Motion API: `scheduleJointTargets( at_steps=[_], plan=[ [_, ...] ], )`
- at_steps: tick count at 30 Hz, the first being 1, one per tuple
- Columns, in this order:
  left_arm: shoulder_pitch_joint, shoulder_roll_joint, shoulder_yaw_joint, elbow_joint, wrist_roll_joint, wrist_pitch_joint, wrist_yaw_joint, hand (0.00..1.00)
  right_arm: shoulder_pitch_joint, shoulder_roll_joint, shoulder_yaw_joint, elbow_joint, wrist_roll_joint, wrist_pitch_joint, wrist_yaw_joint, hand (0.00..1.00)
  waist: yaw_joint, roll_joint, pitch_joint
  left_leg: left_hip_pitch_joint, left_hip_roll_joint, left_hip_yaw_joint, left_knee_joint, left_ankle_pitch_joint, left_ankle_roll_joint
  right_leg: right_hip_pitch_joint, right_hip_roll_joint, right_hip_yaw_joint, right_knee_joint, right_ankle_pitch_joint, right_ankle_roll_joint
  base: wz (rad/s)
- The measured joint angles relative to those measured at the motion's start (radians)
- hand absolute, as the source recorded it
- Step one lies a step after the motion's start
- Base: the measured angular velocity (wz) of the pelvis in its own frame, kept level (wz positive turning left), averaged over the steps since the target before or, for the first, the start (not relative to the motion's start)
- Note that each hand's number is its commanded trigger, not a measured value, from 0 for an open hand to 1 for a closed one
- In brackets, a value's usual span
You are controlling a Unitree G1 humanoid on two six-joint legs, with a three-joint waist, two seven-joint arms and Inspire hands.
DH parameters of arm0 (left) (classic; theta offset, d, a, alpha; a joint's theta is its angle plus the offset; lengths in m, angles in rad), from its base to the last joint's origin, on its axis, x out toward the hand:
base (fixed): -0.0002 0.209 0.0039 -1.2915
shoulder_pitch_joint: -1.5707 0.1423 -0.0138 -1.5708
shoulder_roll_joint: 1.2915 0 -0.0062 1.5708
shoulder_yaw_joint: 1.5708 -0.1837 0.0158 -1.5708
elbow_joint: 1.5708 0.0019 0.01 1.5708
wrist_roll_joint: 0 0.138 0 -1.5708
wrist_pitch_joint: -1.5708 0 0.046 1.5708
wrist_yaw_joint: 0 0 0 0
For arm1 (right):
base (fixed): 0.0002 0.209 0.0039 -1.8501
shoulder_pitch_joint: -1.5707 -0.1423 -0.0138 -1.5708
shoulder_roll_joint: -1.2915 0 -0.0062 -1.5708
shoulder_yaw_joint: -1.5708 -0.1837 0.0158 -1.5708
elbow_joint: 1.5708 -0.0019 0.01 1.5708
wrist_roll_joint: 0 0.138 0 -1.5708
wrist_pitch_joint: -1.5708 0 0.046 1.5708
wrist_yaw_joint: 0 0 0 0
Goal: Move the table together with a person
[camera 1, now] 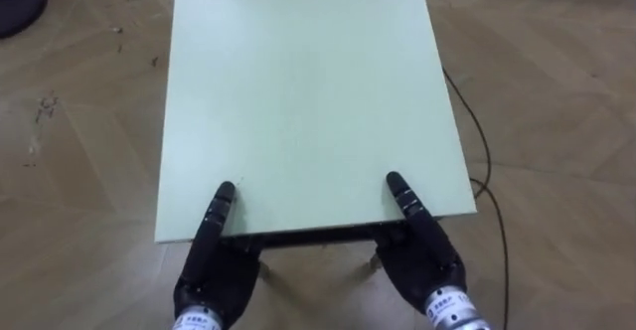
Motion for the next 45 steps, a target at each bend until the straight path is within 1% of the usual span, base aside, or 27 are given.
scheduleJointTargets(
  at_steps=[3,7,10,11,13,14,15,16,18,20,23,25,27,29,31,32,33,34,36,37,38,39,40,41,42,44,45],
  plan=[
    [0.004,-0.001,-0.001,-0.002,-0.001,-0.001,0.001,1.0,0.003,0.0,0.0,0.0,-0.002,0.002,0.0,1.0,0.001,0.003,0.0008,0.003,-0.012,-0.04,0.005,0.003,0.003,0.028,-0.009,-0.039,-0.007,-0.007,0.004,0.44],
    [0.011,-0.004,-0.003,-0.011,-0.005,-0.001,0.01,1.0,0.002,0.0,0.0,-0.001,-0.002,0.005,-0.003,1.0,0.001,0.012,0.0017,0.005,-0.03,-0.073,0.009,0.009,0.01,0.046,-0.025,-0.061,0.001,-0.016,0.012,0.31],
    [0.011,-0.014,-0.003,-0.011,-0.006,-0.001,0.021,1.0,0.006,0.002,0.0,-0.001,-0.001,0.005,-0.009,1.0,-0.001,0.02,0.0046,0.005,-0.049,-0.093,0.02,0.009,0.014,0.056,-0.047,-0.063,0.043,-0.042,0.028,0.43],
    [0.012,-0.015,-0.003,-0.007,-0.006,-0.001,0.022,1.0,0.009,0.006,0.0,-0.001,-0.003,0.005,-0.01,1.0,-0.008,0.021,0.0055,0.002,-0.062,-0.113,0.024,0.011,0.019,0.056,-0.06,-0.062,0.07,-0.058,0.036,0.71],
    [0.012,-0.015,-0.004,-0.002,-0.006,-0.001,0.023,1.0,0.02,0.006,-0.002,-0.004,-0.007,0.005,-0.01,1.0,-0.028,0.026,0.0084,-0.009,-0.094,-0.17,0.041,0.015,0.024,0.063,-0.079,-0.039,0.109,-0.089,0.047,0.97],
    [0.012,-0.014,-0.004,-0.001,-0.006,0.0,0.024,1.0,0.026,0.009,-0.003,-0.004,-0.007,0.005,-0.01,1.0,-0.045,0.031,0.0121,-0.016,-0.114,-0.214,0.056,0.016,0.026,0.075,-0.08,0.001,0.119,-0.103,0.051,1.21],
    [0.012,-0.012,-0.005,0.0,-0.003,0.0,0.024,1.0,0.032,0.015,-0.004,-0.005,-0.006,0.005,-0.01,1.0,-0.066,0.031,0.0123,-0.018,-0.135,-0.259,0.062,0.02,0.027,0.087,-0.078,0.05,0.118,-0.116,0.052,1.25],
    [0.012,-0.011,-0.006,0.001,-0.003,0.0,0.024,1.0,0.034,0.016,-0.005,-0.005,-0.006,0.005,-0.01,1.0,-0.075,0.031,0.0123,-0.019,-0.146,-0.283,0.062,0.026,0.026,0.092,-0.077,0.071,0.116,-0.122,0.052,1.24],
    [0.01,-0.01,-0.011,0.001,-0.003,0.0,0.027,1.0,0.035,0.016,-0.009,-0.005,-0.008,0.005,-0.012,1.0,-0.09,0.032,0.0127,-0.023,-0.18,-0.357,0.066,0.046,0.019,0.113,-0.071,0.133,0.112,-0.149,0.046,1.06],
    [0.008,-0.011,-0.011,-0.001,-0.003,0.0,0.032,1.0,0.032,0.018,-0.011,-0.006,-0.014,0.005,-0.02,1.0,-0.083,0.035,0.0131,-0.029,-0.185,-0.375,0.074,0.049,0.012,0.129,-0.053,0.177,0.095,-0.16,0.038,0.78],
    [0.001,-0.007,-0.008,-0.003,-0.003,-0.001,0.033,1.0,0.032,0.02,-0.01,-0.02,-0.016,0.006,-0.032,1.0,-0.069,0.034,0.0127,-0.037,-0.181,-0.388,0.07,0.062,-0.004,0.146,-0.021,0.223,0.055,-0.188,0.007,0.68],
    [-0.001,-0.007,-0.007,-0.004,0.0,-0.001,0.034,1.0,0.032,0.019,-0.01,-0.021,-0.016,0.006,-0.032,1.0,-0.068,0.033,0.0126,-0.036,-0.174,-0.372,0.049,0.086,-0.01,0.153,-0.003,0.233,0.049,-0.194,0.002,0.73],
    [-0.004,-0.008,-0.003,-0.003,0.015,0.0,0.037,1.0,0.034,0.019,-0.007,-0.021,-0.014,0.006,-0.032,1.0,-0.066,0.028,0.0119,-0.036,-0.158,-0.323,0.009,0.12,-0.013,0.156,0.016,0.231,0.05,-0.198,-0.017,0.79],
    [-0.005,-0.007,-0.002,-0.003,0.02,0.003,0.043,1.0,0.04,0.019,-0.006,-0.021,0.0,0.006,-0.032,1.0,-0.066,0.023,0.0111,-0.036,-0.149,-0.308,-0.012,0.138,-0.018,0.16,0.031,0.235,0.052,-0.198,-0.032,0.76],
    [-0.006,-0.007,-0.002,-0.003,0.021,0.004,0.042,1.0,0.041,0.017,-0.005,-0.021,0.013,0.006,-0.032,1.0,-0.058,0.02,0.0113,-0.042,-0.142,-0.289,-0.019,0.151,-0.022,0.165,0.044,0.221,0.056,-0.201,-0.04,0.76],
    [-0.008,-0.007,-0.003,-0.003,0.024,0.008,0.043,1.0,0.041,0.011,-0.004,-0.021,0.019,0.006,-0.028,1.0,-0.059,0.018,0.0104,-0.056,-0.138,-0.265,-0.02,0.164,-0.02,0.165,0.049,0.186,0.057,-0.201,-0.044,0.94],
    [-0.012,-0.01,-0.003,-0.004,0.034,0.008,0.042,1.0,0.042,0.008,-0.006,-0.022,0.019,0.003,-0.022,1.0,-0.063,0.015,0.0083,-0.074,-0.136,-0.242,-0.034,0.193,-0.017,0.161,0.052,0.142,0.049,-0.198,-0.051,0.99],
    [-0.017,-0.01,-0.003,-0.004,0.036,0.009,0.042,1.0,0.042,0.008,-0.007,-0.024,0.022,0.002,-0.021,1.0,-0.064,0.013,0.0071,-0.081,-0.135,-0.234,-0.049,0.21,-0.016,0.157,0.054,0.12,0.046,-0.196,-0.056,1.06],
    [-0.049,-0.009,-0.004,-0.003,0.039,0.017,0.042,1.0,0.042,0.001,-0.011,-0.042,0.042,-0.007,-0.02,1.0,-0.062,0.011,0.0052,-0.096,-0.127,-0.198,-0.139,0.3,-0.012,0.141,0.066,0.029,0.028,-0.181,-0.08,1.09],
    [-0.056,-0.009,-0.004,-0.002,0.04,0.019,0.043,1.0,0.041,0.001,-0.013,-0.043,0.043,-0.008,-0.019,1.0,-0.062,0.011,0.0051,-0.096,-0.126,-0.195,-0.16,0.322,-0.015,0.14,0.067,0.002,0.022,-0.178,-0.086,1.02],
    [-0.064,-0.01,-0.004,-0.002,0.04,0.02,0.043,1.0,0.039,0.004,-0.019,-0.042,0.043,-0.008,-0.015,1.0,-0.07,0.011,0.0037,-0.1,-0.119,-0.154,-0.183,0.348,-0.024,0.139,0.057,-0.057,0.006,-0.17,-0.098,0.76],
    [-0.063,-0.015,0.002,-0.002,0.04,0.019,0.041,1.0,0.033,0.012,-0.02,-0.041,0.04,-0.008,-0.017,1.0,-0.068,0.009,0.0032,-0.114,-0.095,-0.044,-0.109,0.281,-0.001,0.142,0.05,-0.126,-0.004,-0.165,-0.105,0.63],
    [-0.059,-0.02,0.007,-0.002,0.04,0.019,0.037,1.0,0.028,0.015,-0.02,-0.041,0.035,-0.008,-0.02,1.0,-0.07,0.009,0.0032,-0.119,-0.082,0.02,-0.044,0.222,0.006,0.145,0.048,-0.149,-0.006,-0.165,-0.106,0.66],
    [-0.059,-0.024,0.007,-0.003,0.039,0.019,0.033,1.0,0.026,0.016,-0.023,-0.044,0.029,-0.008,-0.02,1.0,-0.081,0.01,0.002,-0.12,-0.049,0.103,0.064,0.123,0.01,0.154,0.047,-0.192,-0.005,-0.164,-0.106,0.92],
    [-0.063,-0.027,0.007,-0.003,0.041,0.019,0.029,1.0,0.029,0.015,-0.028,-0.053,0.024,-0.008,-0.02,1.0,-0.091,0.01,0.0013,-0.107,-0.008,0.15,0.113,0.068,0.002,0.157,0.046,-0.239,-0.004,-0.164,-0.106,1.01],
    [-0.064,-0.029,0.007,-0.003,0.046,0.02,0.026,1.0,0.03,0.018,-0.037,-0.055,0.012,-0.007,-0.018,1.0,-0.105,0.013,0.0004,-0.073,0.024,0.161,0.108,0.028,-0.011,0.148,0.045,-0.269,0.005,-0.165,-0.106,0.72],
    [-0.063,-0.03,0.007,-0.003,0.046,0.02,0.024,1.0,0.027,0.018,-0.043,-0.055,0.009,0.0,-0.018,1.0,-0.105,0.016,0.0001,-0.062,0.026,0.165,0.084,0.022,-0.009,0.142,0.043,-0.28,0.013,-0.165,-0.104,0.44]
  ],
)
